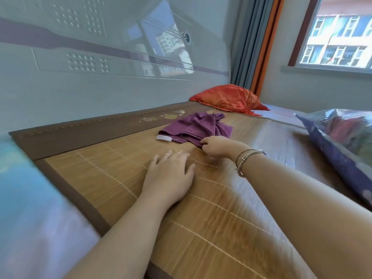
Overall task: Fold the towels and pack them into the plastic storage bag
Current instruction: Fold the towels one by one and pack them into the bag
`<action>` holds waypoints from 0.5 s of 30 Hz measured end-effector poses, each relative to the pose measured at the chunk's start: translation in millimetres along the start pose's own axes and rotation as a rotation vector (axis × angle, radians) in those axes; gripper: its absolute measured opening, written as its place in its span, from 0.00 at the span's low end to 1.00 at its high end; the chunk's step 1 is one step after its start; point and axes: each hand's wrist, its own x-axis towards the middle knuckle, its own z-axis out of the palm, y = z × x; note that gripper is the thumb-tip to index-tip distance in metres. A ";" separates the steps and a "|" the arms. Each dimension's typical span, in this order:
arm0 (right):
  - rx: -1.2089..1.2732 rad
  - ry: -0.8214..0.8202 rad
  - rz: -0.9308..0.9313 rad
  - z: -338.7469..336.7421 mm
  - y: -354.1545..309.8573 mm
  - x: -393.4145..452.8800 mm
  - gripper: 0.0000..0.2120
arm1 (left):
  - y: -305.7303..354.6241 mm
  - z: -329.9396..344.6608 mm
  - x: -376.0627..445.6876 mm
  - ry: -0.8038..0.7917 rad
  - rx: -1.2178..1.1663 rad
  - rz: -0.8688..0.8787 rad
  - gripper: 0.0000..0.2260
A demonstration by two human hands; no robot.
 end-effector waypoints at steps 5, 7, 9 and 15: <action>0.204 -0.124 -0.146 -20.3 2.1 -76.8 0.19 | 3.8 -2.4 -4.5 0.160 -0.110 0.068 0.23; 0.369 -0.202 -0.242 -20.2 2.6 -110.5 0.19 | 6.8 -5.3 -7.2 0.198 -0.153 0.152 0.21; 0.622 -0.266 -0.305 -21.0 4.1 -137.7 0.20 | 10.8 -9.4 -12.1 0.212 -0.240 0.236 0.15; 0.829 0.312 -0.203 -9.5 41.3 -125.2 0.15 | 19.6 -18.3 -26.7 0.067 -0.351 0.215 0.23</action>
